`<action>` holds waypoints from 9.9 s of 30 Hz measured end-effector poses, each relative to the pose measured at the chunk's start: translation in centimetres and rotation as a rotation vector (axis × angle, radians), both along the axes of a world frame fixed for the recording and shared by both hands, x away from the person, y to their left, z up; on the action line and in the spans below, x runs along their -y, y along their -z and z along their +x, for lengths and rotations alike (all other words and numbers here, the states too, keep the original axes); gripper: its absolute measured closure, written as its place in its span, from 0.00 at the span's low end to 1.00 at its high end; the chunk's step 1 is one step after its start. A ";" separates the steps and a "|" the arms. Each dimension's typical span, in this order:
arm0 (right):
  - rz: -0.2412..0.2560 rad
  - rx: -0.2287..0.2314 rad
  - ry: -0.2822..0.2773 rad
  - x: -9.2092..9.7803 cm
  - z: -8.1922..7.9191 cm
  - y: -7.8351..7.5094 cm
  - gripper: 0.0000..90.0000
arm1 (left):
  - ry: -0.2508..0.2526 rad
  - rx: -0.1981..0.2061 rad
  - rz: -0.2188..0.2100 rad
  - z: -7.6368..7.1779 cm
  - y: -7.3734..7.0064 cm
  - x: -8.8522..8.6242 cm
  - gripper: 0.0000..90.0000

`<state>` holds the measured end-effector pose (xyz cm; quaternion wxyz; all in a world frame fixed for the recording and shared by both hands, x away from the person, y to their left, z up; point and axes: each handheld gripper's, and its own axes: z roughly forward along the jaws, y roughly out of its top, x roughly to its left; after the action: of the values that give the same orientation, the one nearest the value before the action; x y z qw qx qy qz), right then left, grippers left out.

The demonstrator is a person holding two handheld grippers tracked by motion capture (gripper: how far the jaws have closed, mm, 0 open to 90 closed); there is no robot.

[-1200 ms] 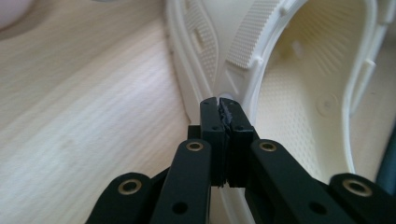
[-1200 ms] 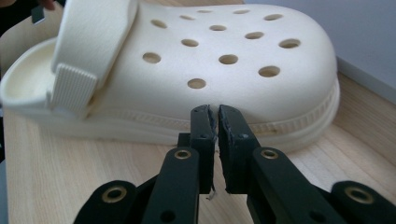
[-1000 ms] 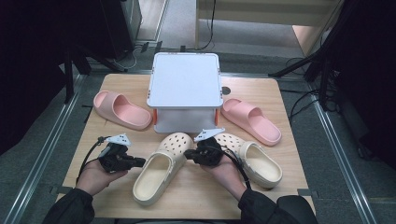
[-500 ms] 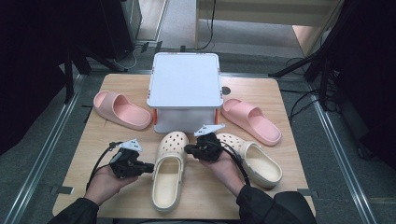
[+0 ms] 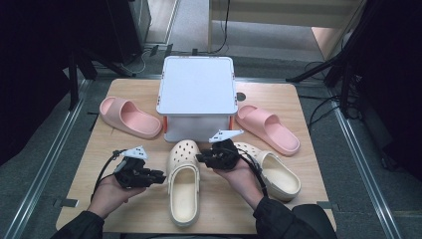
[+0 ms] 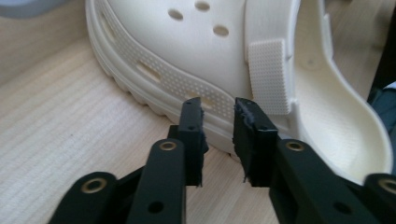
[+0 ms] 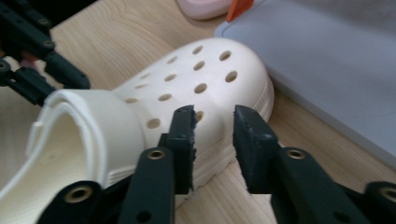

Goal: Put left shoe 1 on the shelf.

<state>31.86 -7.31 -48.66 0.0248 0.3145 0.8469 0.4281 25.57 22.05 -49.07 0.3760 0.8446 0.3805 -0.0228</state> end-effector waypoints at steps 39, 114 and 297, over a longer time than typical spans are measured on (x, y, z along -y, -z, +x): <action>0.007 -0.033 0.024 -0.1 -6.3 -1.3 0.43 | -0.009 0.169 -0.061 11.6 -12.3 -0.9 0.96; -0.029 -0.010 0.364 -3.0 4.5 -0.6 0.82 | -0.039 0.204 -0.048 14.1 -10.5 -0.4 0.98; 0.073 0.086 -0.051 9.6 -3.7 -3.0 0.56 | -0.050 0.191 -0.067 6.7 -8.9 1.4 0.40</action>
<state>28.18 -16.88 -45.61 0.0388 0.2748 0.8365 0.4725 32.30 20.70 -40.16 0.4389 0.8202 0.3629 0.0549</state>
